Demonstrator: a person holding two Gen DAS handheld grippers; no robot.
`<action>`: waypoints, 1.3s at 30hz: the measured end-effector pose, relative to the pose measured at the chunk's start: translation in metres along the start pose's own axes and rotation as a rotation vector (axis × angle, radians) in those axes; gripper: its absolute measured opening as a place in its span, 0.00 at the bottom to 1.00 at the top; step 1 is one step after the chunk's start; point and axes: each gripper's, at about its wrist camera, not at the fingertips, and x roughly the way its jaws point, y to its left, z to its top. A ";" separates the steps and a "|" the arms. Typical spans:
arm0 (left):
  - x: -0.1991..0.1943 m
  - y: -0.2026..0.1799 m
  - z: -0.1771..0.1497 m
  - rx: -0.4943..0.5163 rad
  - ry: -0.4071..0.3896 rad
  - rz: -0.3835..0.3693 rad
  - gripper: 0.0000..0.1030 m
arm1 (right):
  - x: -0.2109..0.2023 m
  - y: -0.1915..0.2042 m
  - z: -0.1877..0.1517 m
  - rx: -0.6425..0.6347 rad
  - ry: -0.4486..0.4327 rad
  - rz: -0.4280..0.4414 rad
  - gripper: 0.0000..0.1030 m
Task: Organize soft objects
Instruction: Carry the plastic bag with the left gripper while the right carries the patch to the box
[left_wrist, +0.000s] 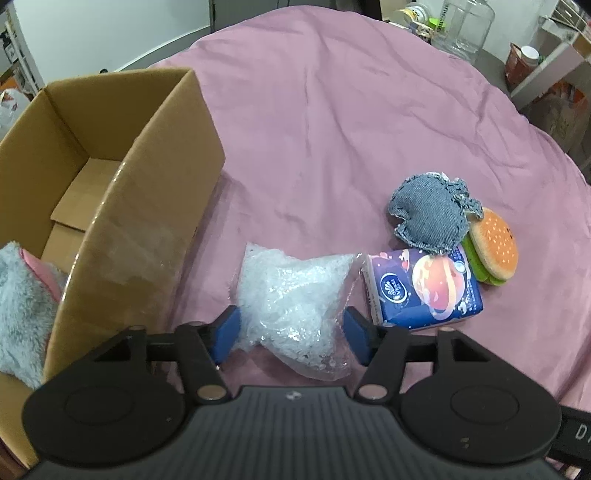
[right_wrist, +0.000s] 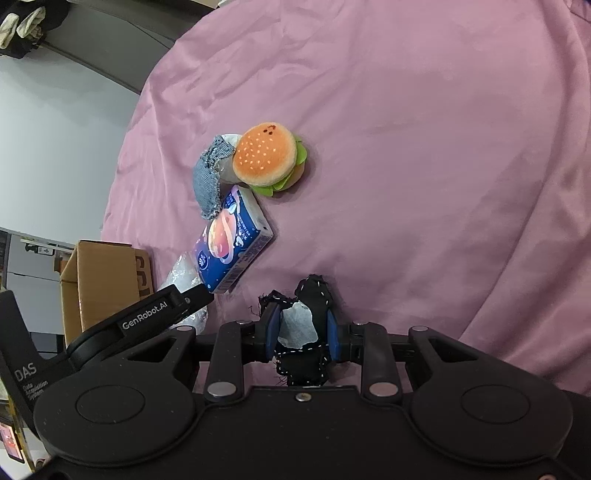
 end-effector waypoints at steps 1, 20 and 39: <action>-0.001 0.000 0.000 0.000 0.001 0.002 0.50 | -0.002 0.001 -0.001 -0.004 -0.006 -0.005 0.26; -0.072 0.012 -0.020 -0.015 -0.053 -0.134 0.31 | -0.043 0.024 -0.022 -0.055 -0.115 -0.037 0.26; -0.151 0.054 -0.024 -0.044 -0.187 -0.196 0.31 | -0.080 0.081 -0.047 -0.138 -0.214 0.013 0.26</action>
